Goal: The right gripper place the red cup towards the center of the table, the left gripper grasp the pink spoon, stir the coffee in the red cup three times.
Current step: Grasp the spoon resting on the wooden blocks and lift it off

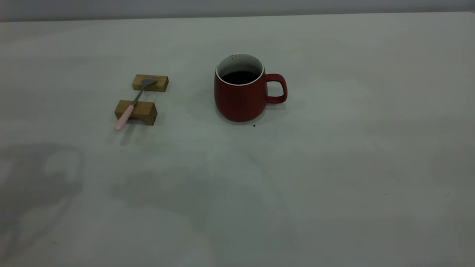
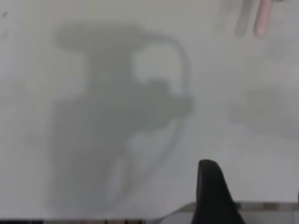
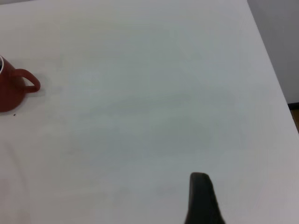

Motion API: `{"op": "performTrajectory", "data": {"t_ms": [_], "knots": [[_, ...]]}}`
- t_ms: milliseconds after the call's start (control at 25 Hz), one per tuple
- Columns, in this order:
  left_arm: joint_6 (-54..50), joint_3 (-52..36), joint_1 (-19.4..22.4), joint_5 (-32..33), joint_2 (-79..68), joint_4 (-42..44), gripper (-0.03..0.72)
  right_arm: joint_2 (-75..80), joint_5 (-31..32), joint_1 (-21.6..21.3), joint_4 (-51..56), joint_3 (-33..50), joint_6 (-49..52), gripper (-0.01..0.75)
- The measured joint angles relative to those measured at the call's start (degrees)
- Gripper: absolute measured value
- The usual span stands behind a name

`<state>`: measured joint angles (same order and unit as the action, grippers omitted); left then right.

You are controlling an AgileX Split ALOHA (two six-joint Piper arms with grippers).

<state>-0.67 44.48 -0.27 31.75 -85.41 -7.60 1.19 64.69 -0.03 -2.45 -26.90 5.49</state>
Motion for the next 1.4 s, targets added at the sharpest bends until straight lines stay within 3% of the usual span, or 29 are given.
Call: {"op": "performTrajectory", "data": {"t_ms": [280, 560, 840, 1400], "knots": [[1.4, 9.8, -5.21, -4.44, -18.86, -1.22, 0.501, 0.0, 0.0, 0.0, 0.0, 0.0, 0.0, 0.551], [1.48, 20.78, -10.72, -4.96, -34.56, -0.93, 0.501, 0.0, 0.0, 0.0, 0.0, 0.0, 0.0, 0.551], [1.29, 27.68, -11.47, -2.84, -41.36, 0.05, 0.501, 0.0, 0.0, 0.0, 0.0, 0.0, 0.0, 0.551], [-1.67, 30.37, -11.72, -5.71, -48.98, 3.37, 0.478, 0.0, 0.0, 0.0, 0.0, 0.0, 0.0, 0.551]]}}
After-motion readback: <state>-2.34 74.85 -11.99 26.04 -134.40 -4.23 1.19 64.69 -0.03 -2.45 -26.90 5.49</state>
